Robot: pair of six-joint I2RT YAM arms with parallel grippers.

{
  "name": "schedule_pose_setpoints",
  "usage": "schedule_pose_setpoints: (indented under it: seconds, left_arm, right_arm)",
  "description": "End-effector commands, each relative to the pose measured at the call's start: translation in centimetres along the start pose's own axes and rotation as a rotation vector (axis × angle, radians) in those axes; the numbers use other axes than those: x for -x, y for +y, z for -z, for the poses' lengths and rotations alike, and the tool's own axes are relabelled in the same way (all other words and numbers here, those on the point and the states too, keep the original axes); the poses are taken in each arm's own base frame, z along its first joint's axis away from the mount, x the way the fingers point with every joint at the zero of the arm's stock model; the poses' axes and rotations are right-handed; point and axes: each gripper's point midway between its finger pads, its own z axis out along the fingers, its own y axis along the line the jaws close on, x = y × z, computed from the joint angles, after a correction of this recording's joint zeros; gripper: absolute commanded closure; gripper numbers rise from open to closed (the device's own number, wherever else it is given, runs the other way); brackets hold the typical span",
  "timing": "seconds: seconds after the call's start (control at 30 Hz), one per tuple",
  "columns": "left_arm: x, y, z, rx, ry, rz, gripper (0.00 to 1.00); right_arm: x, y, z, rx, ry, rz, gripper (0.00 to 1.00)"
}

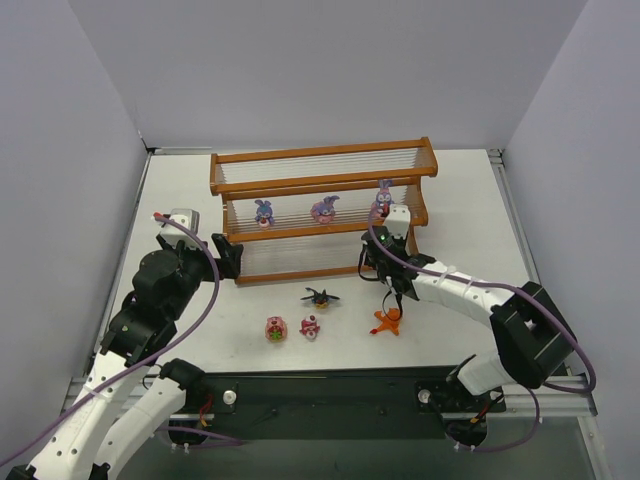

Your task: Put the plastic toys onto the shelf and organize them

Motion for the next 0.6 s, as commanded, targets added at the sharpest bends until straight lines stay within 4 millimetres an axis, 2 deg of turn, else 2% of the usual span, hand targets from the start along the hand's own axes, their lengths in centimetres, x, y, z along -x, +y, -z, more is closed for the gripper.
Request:
schedule_pose_setpoints:
  seconds: [0.0, 0.27, 0.4, 0.57]
  left_arm:
    - [2.4, -0.7, 0.7, -0.022, -0.055, 0.016, 0.07]
    - [2.4, -0.7, 0.7, -0.02, -0.051, 0.015, 0.07]
    - [2.5, -0.7, 0.8, -0.02, -0.051, 0.017, 0.07]
    - [2.4, -0.6, 0.9, -0.016, -0.038, 0.015, 0.07]
  right_arm:
    - [1.6, 0.5, -0.4, -0.001, -0.05, -0.046, 0.87]
    - [1.3, 0.5, -1.2, -0.003, -0.05, -0.036, 0.81]
    - [1.6, 0.6, -1.5, 0.007, -0.085, -0.034, 0.91]
    - [2.0, 0.7, -1.7, 0.02, -0.123, -0.031, 0.94]
